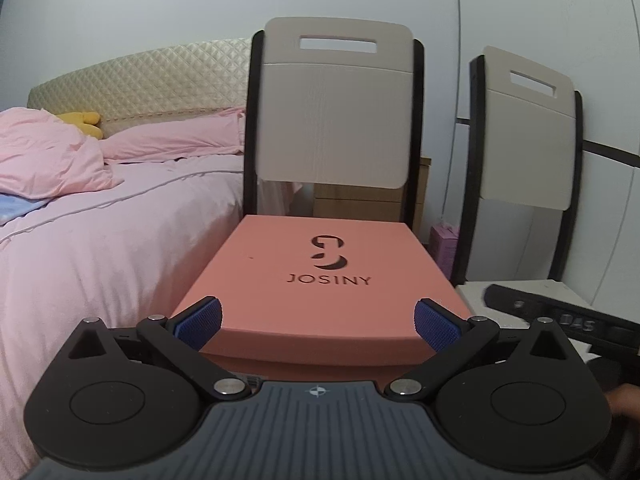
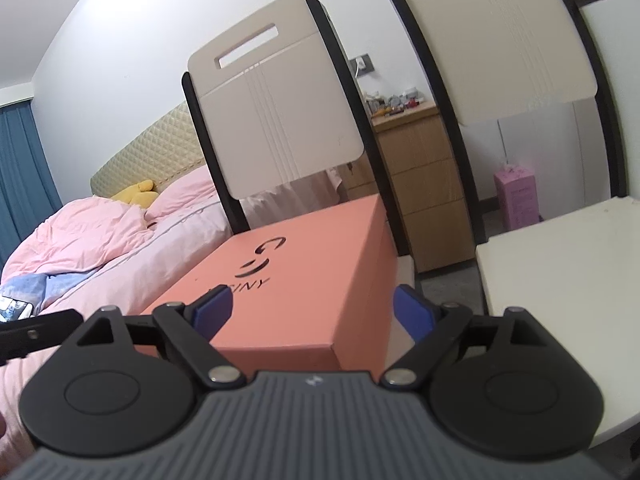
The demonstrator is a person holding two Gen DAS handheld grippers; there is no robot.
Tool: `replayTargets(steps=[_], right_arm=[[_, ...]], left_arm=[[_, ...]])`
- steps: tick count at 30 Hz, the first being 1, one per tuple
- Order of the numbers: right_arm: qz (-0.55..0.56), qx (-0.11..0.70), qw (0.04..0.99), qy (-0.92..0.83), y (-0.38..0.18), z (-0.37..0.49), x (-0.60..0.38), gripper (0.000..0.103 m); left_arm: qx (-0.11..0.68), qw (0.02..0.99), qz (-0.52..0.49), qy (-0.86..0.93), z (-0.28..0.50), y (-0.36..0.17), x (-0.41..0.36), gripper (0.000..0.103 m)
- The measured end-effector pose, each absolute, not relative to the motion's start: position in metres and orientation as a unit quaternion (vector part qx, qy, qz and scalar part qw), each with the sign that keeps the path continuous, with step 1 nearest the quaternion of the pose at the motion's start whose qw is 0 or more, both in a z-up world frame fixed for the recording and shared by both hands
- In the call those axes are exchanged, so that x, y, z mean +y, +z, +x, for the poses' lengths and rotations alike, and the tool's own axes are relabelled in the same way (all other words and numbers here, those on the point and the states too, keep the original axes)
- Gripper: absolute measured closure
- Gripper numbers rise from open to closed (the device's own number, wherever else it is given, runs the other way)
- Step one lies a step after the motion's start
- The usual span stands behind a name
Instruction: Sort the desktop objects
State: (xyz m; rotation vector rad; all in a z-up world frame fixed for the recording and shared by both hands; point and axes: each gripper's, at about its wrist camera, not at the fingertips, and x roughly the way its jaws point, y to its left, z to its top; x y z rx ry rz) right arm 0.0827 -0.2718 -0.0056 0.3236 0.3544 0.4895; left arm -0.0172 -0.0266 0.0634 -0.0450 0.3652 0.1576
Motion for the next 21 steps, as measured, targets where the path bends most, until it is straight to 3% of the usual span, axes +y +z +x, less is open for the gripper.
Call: replayTargets(steps=[15, 21], right_arm=[[0.078, 0.110, 0.963, 0.234, 0.000, 0.060, -0.237, 0.007], [0.091, 0.087, 0.967, 0.220, -0.002, 0.051, -0.229, 0.000]], left_arm=[[0.137, 0.983, -0.020, 0.117, 0.008, 0.023, 0.027, 0.000], [0.138, 0.983, -0.017, 0.116, 0.009, 0.017, 0.034, 0.000]])
